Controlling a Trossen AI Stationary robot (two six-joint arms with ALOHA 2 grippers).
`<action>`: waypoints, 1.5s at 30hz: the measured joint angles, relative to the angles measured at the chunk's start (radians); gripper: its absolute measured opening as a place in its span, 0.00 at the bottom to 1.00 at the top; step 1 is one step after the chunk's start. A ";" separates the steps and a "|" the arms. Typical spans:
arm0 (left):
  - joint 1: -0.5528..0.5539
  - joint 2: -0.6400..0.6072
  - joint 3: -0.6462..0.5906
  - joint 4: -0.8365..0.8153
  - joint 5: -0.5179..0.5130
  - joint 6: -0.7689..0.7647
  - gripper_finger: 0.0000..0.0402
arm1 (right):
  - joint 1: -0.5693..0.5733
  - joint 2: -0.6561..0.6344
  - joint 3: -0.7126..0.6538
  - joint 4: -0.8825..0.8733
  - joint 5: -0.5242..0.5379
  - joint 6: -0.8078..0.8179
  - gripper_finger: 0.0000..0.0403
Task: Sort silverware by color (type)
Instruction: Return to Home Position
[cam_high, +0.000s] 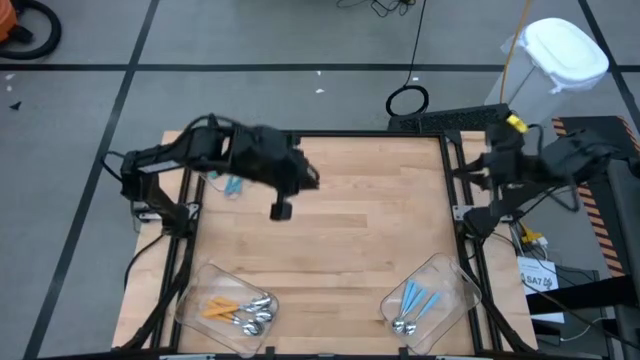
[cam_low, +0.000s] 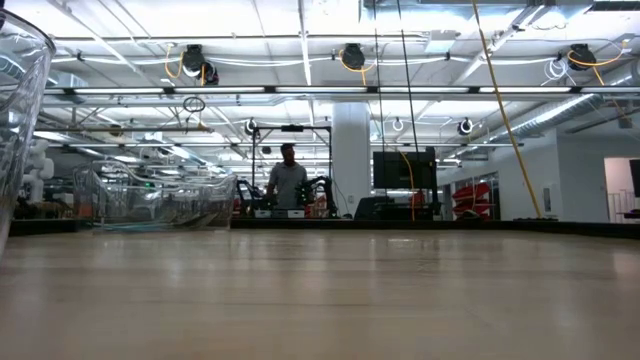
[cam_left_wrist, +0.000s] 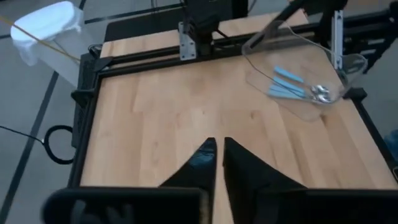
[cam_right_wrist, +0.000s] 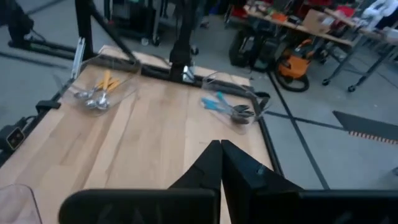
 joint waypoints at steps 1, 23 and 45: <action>0.025 0.000 0.000 0.002 0.023 0.006 0.05 | 0.000 -0.025 -0.014 0.001 0.002 0.000 0.00; 0.190 -0.200 -0.483 0.194 0.278 0.008 0.00 | 0.000 -0.378 -0.545 0.347 0.038 -0.071 0.00; 0.039 -0.747 -1.502 1.105 0.035 -0.251 0.00 | 0.001 -0.412 -1.007 0.836 0.109 0.013 0.00</action>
